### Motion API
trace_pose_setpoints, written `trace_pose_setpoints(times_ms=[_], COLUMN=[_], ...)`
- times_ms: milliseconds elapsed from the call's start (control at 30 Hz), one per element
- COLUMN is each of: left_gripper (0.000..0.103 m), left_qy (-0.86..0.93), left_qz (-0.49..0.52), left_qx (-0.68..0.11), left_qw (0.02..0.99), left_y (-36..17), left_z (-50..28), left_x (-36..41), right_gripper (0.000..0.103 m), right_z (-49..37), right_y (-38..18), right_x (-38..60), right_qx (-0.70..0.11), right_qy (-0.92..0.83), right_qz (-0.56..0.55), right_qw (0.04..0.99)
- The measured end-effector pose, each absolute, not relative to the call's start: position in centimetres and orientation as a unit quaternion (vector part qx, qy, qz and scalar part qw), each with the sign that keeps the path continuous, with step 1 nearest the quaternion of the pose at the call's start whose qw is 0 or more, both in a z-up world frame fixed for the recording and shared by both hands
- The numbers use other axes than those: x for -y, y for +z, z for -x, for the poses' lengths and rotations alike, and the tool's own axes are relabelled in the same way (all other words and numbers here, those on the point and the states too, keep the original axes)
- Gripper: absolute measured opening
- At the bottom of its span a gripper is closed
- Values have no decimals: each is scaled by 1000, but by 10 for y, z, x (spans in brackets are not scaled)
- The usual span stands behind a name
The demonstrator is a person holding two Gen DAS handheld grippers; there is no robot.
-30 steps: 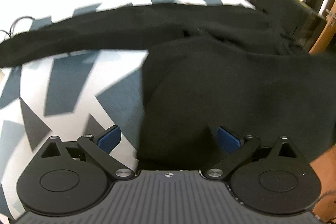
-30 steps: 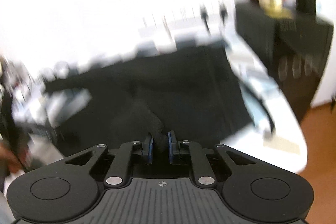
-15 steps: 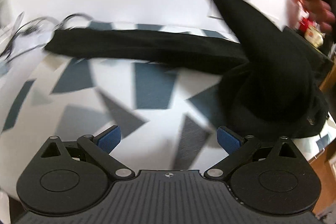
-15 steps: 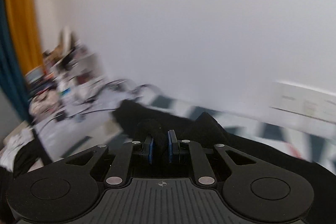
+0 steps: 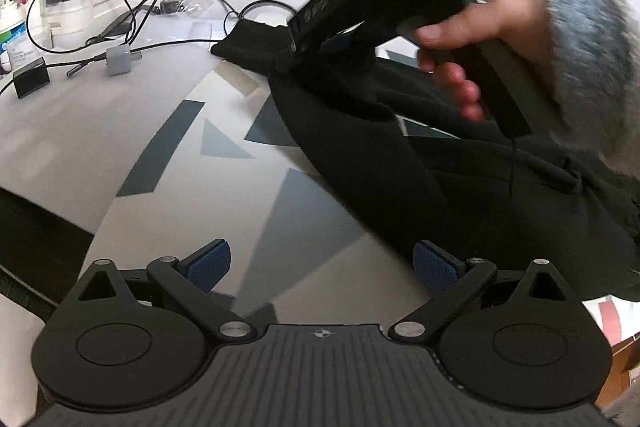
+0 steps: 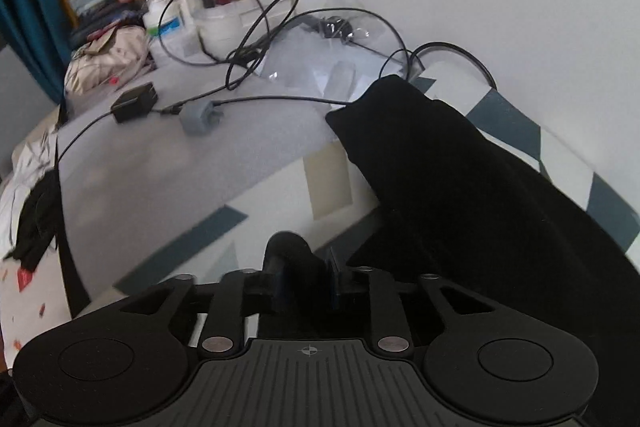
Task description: Fold clothes
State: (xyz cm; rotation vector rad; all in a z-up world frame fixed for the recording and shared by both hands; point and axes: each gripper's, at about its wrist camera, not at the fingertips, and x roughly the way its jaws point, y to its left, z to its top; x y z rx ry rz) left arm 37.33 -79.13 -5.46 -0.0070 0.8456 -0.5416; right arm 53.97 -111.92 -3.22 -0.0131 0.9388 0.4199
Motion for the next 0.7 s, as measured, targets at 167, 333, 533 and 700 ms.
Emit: trace_pose_setpoints(times_ms=[167,333,533,700], left_gripper=[100,100,71,67], left_qy=[-301,-361,-294,-195], left_qz=[6,-51,-93,36], left_qx=[-423,-417,-439,-474], left_qw=[855,833,844,858], left_y=[-58,-57,-81,-79], left_z=[-393,-389,-394,-402], left_x=[809,863,902,854], right_gripper=[62,66,66,67], right_z=[-519,-471,-341,-205], right_y=[-3,12,-13,-37], right_x=[1176,1282,1419,1501], right_qx=[-402,-372,-354,-322], right_qy=[166,70,-94,-216], right_qz=[-73,-149,-254,-331], right_qw=[898,913,895,861])
